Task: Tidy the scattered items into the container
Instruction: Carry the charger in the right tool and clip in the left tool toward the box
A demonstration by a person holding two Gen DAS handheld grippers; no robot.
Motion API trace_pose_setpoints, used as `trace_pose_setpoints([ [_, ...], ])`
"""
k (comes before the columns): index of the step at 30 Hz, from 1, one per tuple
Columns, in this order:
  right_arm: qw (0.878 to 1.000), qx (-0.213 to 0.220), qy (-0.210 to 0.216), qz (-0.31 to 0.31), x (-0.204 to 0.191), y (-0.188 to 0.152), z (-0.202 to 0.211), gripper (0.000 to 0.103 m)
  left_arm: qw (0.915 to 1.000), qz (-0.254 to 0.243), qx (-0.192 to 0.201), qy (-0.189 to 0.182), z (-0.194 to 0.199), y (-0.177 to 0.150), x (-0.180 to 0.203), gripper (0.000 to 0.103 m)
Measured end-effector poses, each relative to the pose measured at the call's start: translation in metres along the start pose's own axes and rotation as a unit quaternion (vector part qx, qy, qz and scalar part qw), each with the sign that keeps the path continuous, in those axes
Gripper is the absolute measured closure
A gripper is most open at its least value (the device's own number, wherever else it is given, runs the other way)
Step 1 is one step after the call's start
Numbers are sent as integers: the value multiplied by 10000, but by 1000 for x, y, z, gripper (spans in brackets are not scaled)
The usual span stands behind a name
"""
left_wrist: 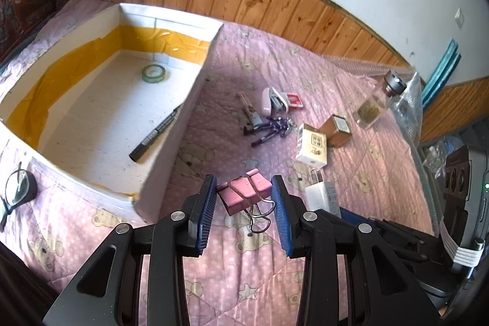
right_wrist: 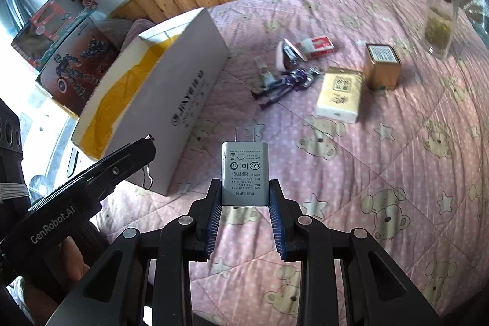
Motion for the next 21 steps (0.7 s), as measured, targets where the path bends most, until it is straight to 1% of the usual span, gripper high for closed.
trace_pose_setpoints([
  [5,9996,83,124,259,-31,1,15,72,9999,131,100,-14,17,8,-14,65],
  [10,9980,162,243,557,-65,2,26,72,9997,182,132,96,28,14,-29,65],
  [21,9944,220,311,984,-116,6,28,72,9992,273,250,128,42,23,-60,65],
])
Point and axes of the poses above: each gripper's, at about its wrist camera, not at the fingertips, and z roughly against the way its jaws point, x to its right, y to its top, the point moved 10 cm from there along -z, roughly the way its jaws point, and after that the axes turned 15 degrees about -z, right-handed, at the moved point
